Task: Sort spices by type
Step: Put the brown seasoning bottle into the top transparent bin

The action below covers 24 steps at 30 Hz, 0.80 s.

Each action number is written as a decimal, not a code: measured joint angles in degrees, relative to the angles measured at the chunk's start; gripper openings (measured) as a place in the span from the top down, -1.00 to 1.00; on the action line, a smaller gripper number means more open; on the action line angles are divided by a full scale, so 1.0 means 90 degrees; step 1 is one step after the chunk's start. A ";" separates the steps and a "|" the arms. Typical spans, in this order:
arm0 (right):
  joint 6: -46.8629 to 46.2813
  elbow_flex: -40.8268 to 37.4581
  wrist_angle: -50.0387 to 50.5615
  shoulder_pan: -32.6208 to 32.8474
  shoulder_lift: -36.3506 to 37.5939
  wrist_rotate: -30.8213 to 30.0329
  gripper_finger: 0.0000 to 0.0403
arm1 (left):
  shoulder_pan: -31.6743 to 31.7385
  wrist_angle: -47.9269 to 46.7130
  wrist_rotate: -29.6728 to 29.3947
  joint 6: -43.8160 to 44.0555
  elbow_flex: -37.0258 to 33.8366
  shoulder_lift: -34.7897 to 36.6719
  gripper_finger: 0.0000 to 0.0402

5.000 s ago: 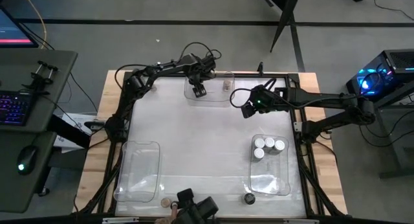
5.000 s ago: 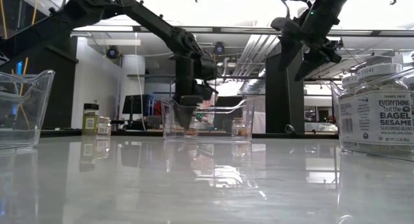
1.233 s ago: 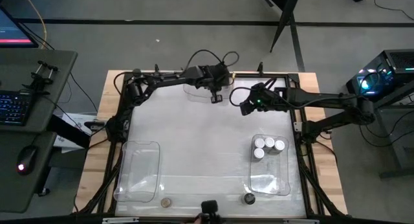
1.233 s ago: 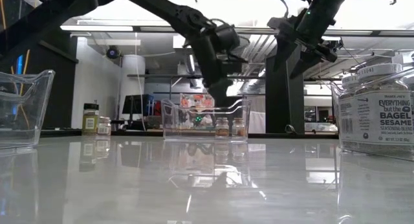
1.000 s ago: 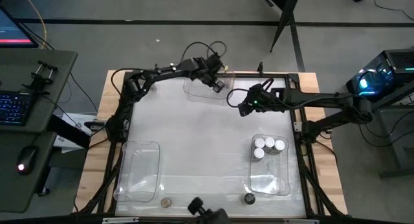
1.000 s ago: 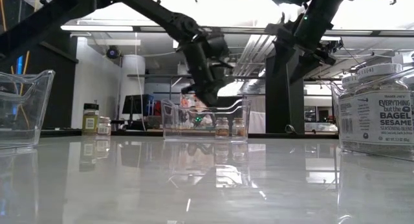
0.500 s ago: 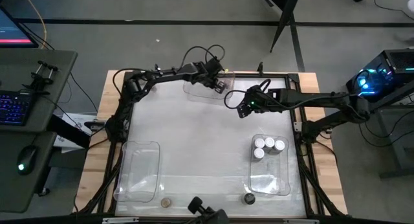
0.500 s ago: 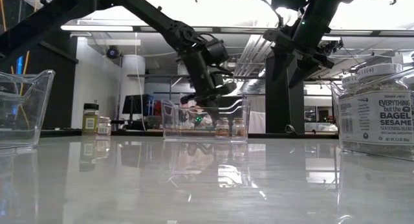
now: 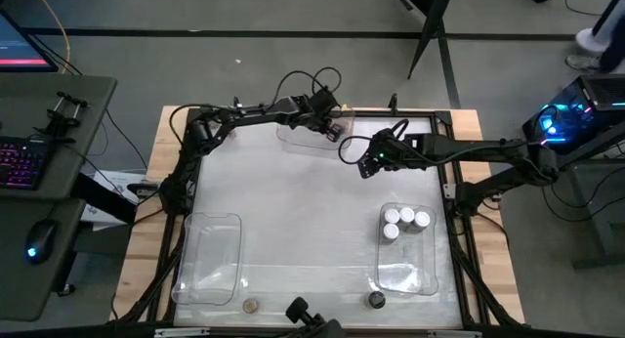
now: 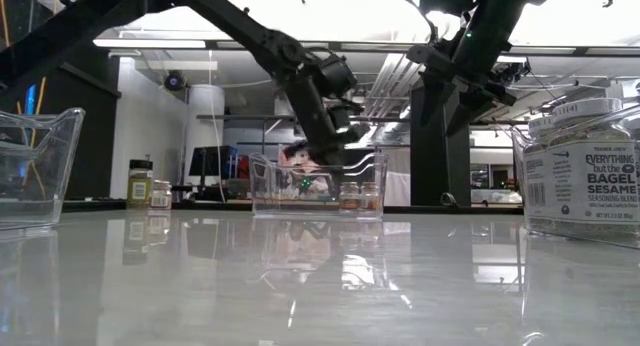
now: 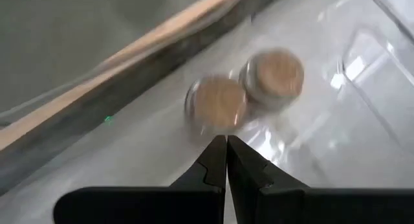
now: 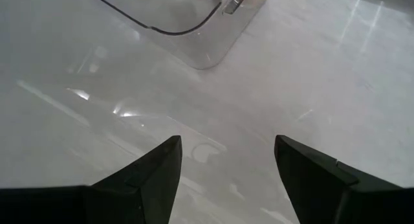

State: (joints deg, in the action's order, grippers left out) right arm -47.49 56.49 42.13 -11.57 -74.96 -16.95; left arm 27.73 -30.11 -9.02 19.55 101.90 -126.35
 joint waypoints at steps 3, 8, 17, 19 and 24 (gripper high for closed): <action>0.0040 0.0000 -0.0002 0.0000 0.0000 0.0001 -0.21 | 0.0000 -0.0709 0.0068 -0.0475 0.0045 0.0393 1.00; 0.0164 0.0000 -0.0043 -0.0005 0.0002 0.0000 -0.21 | 0.0121 -0.1433 0.0000 -0.1239 -0.0185 0.1529 1.00; 0.0164 0.0000 -0.0262 -0.0007 0.0002 0.0056 -0.21 | 0.1189 -0.1511 -0.1363 -0.1913 -0.2618 0.4303 1.00; 0.0164 0.0000 -0.0359 -0.0007 0.0002 0.0105 -0.21 | 0.1572 -0.1968 -0.0987 -0.2189 -0.3046 0.4656 1.00; 0.0166 0.0000 -0.0551 -0.0007 0.0005 0.0130 -0.21 | 0.2219 -0.2457 -0.0423 -0.2654 -0.3269 0.4635 0.93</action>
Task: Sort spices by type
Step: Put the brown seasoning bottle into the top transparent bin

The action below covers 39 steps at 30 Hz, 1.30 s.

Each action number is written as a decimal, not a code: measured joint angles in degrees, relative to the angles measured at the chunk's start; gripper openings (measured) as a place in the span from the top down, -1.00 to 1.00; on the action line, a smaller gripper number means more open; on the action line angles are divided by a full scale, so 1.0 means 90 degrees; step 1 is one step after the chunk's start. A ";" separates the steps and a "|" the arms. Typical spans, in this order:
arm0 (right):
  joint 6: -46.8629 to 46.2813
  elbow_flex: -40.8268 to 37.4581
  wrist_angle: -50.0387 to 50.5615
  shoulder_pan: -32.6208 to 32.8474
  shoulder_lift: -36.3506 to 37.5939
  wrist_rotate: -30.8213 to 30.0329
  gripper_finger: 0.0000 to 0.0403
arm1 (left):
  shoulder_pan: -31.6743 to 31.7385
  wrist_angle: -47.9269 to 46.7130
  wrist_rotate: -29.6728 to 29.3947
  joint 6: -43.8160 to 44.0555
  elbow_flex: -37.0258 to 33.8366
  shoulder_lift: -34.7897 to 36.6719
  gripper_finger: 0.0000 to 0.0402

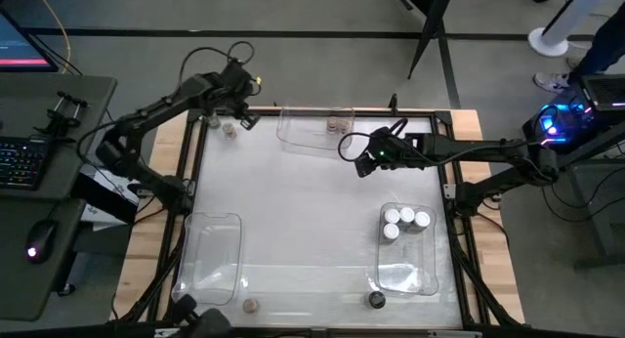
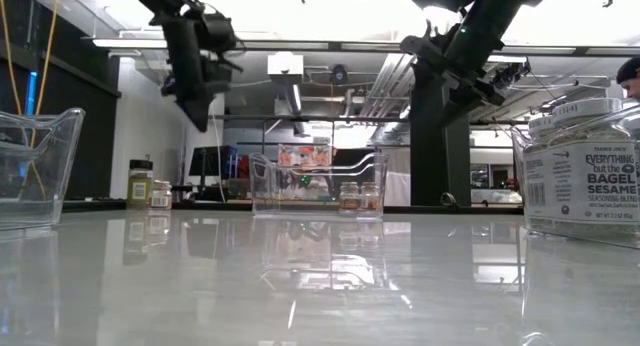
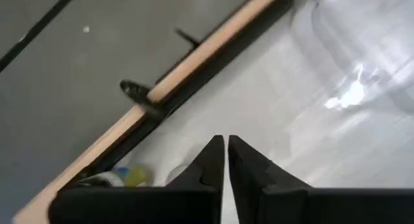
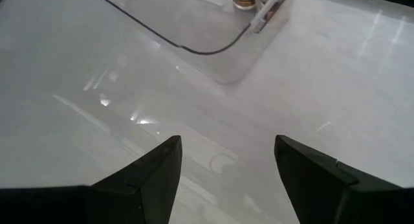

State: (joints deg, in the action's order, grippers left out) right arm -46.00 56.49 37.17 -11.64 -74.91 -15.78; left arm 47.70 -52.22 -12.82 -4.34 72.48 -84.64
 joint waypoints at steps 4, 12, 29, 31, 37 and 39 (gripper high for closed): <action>0.0159 0.0000 -0.0023 0.0000 0.0000 0.0064 -0.21 | 0.0256 -0.0606 -0.0150 -0.0663 0.0246 -0.0468 0.71; 0.0283 0.0000 -0.0021 0.0000 0.0000 0.0110 -0.21 | 0.0538 -0.1701 -0.0572 0.0346 0.0223 -0.1317 0.65; 0.0277 0.0000 -0.0020 -0.0002 0.0000 0.0117 -0.21 | 0.0458 0.1405 -0.1006 0.2543 -0.2126 -0.0172 1.00; 0.0270 0.0000 -0.0022 -0.0002 0.0000 0.0164 -0.21 | 0.0413 0.1518 -0.1150 0.2650 -0.2134 -0.0158 1.00; 0.0270 0.0000 -0.0020 -0.0002 0.0000 0.0248 -0.21 | 0.0426 0.1373 -0.1176 0.2646 -0.2134 -0.0241 1.00; 0.0270 0.0000 -0.0020 -0.0002 0.0000 0.0263 -0.21 | 0.0459 0.1276 -0.1187 0.2713 -0.2148 -0.0246 1.00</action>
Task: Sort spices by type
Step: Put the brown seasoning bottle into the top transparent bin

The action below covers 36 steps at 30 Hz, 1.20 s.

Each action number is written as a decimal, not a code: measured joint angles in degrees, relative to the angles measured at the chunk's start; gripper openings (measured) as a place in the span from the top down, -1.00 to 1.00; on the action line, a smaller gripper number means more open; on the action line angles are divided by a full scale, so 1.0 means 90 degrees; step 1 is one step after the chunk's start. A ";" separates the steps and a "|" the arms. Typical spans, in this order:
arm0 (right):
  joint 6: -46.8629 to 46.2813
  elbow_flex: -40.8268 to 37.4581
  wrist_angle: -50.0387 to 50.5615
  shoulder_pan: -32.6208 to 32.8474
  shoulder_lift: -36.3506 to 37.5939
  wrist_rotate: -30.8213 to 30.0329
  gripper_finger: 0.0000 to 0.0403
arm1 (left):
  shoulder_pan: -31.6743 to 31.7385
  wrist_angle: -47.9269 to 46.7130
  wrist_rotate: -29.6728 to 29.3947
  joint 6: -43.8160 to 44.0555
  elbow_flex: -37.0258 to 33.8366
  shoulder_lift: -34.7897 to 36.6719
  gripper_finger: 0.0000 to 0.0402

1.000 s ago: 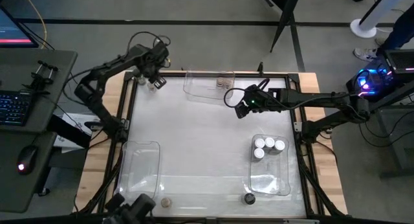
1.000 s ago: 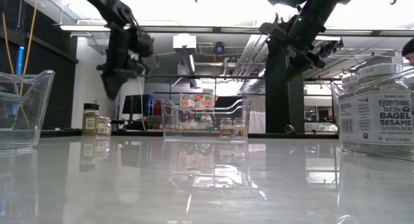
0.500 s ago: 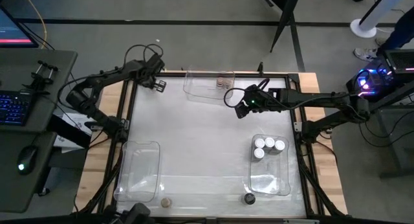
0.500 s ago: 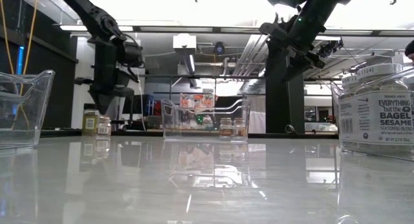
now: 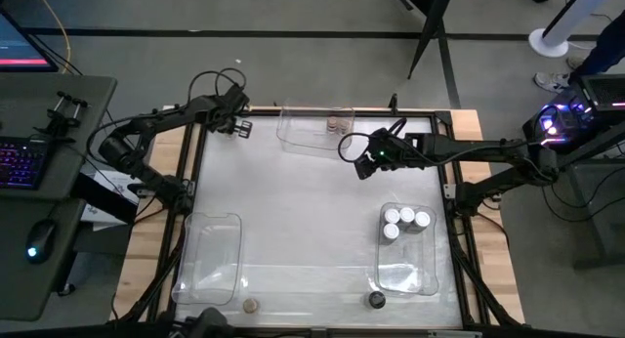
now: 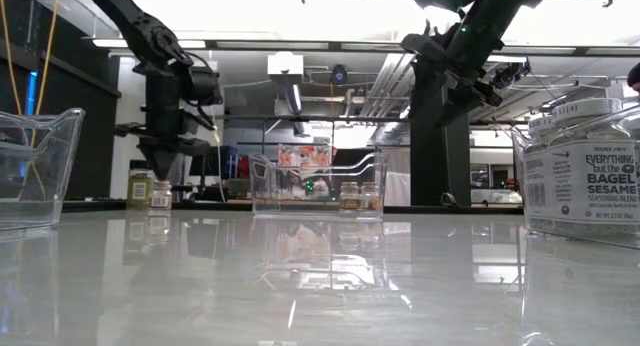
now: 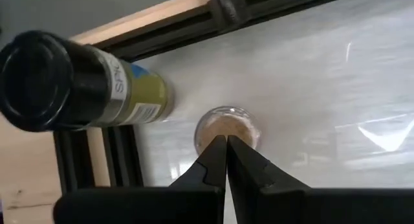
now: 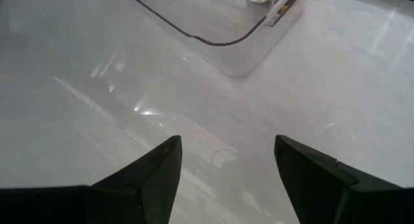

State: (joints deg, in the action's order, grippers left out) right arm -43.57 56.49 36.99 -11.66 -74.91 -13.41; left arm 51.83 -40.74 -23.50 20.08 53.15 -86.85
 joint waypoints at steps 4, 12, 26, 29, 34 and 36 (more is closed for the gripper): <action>0.0010 0.0000 0.0002 0.0000 0.0000 0.0007 -0.21 | 0.0125 0.0161 -0.0026 0.0102 -0.0175 0.0011 1.00; 0.0012 0.0000 0.0005 0.0000 0.0000 0.0012 -0.21 | -0.0487 0.0225 0.1007 0.0440 -0.0367 0.0054 1.00; 0.0012 0.0000 0.0005 0.0000 0.0000 0.0010 -0.21 | -0.4069 0.0027 0.2632 0.0242 -0.0279 0.0123 1.00; 0.0010 0.0000 0.0005 0.0000 0.0000 0.0010 -0.21 | -0.4267 -0.0158 0.2630 0.0140 0.0142 0.0067 1.00; 0.0007 0.0000 0.0005 0.0000 0.0000 0.0011 -0.21 | -0.4281 -0.0759 0.2751 -0.0975 0.1331 0.0117 1.00; 0.0010 0.0000 0.0005 0.0002 0.0000 0.0010 -0.21 | -0.4281 -0.1174 0.2748 -0.1825 0.1638 0.0085 0.98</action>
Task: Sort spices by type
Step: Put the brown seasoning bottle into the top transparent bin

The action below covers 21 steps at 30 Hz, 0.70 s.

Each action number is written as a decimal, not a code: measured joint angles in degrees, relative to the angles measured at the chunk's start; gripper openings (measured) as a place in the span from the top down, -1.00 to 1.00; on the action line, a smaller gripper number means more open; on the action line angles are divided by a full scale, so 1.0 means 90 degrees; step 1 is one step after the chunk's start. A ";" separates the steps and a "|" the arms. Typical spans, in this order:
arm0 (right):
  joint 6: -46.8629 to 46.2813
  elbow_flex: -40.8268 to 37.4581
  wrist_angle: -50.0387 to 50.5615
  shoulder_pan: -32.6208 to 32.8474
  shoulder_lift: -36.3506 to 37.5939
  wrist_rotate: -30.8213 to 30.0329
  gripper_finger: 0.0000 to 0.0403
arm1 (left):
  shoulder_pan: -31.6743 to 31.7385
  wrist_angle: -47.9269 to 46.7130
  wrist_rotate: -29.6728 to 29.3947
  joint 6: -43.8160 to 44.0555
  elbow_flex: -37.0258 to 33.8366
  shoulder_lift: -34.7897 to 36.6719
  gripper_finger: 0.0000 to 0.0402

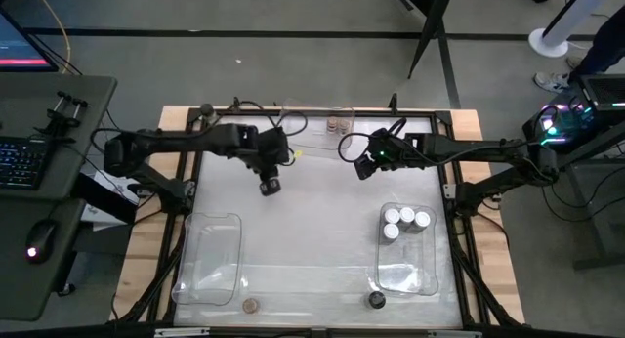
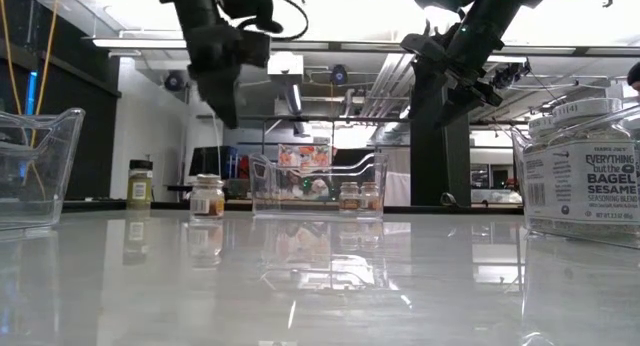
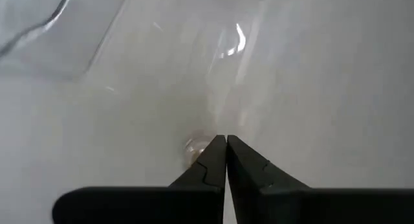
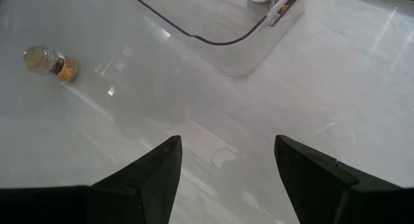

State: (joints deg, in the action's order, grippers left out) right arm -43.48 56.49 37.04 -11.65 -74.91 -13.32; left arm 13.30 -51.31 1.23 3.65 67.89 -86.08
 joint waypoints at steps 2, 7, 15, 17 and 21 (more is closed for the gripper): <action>0.0000 0.0000 0.0002 -0.0001 0.0000 0.0000 -0.21 | 0.0001 -0.0174 -0.0002 -0.0820 0.0189 -0.0003 0.92; 0.0002 0.0000 0.0002 -0.0001 0.0000 0.0000 -0.21 | 0.0058 -0.0713 -0.0024 -0.2027 0.0203 -0.0090 0.56; 0.0136 0.0000 0.0005 0.0001 0.0000 0.0000 -0.21 | -0.0089 -0.0738 0.0002 -0.2207 0.0209 -0.0489 -0.22; 0.0170 0.0000 0.0004 -0.0002 0.0000 0.0000 -0.21 | -0.0124 -0.0726 0.0002 -0.2212 0.0176 -0.0641 -0.37; 0.0170 0.0000 0.0019 0.0001 0.0000 0.0001 -0.21 | -0.0124 -0.0694 0.0002 -0.2376 0.0142 -0.1051 -0.54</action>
State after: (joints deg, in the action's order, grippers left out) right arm -41.95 56.49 37.21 -11.64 -74.91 -13.32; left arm 12.19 -57.56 1.26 -17.73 69.17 -95.54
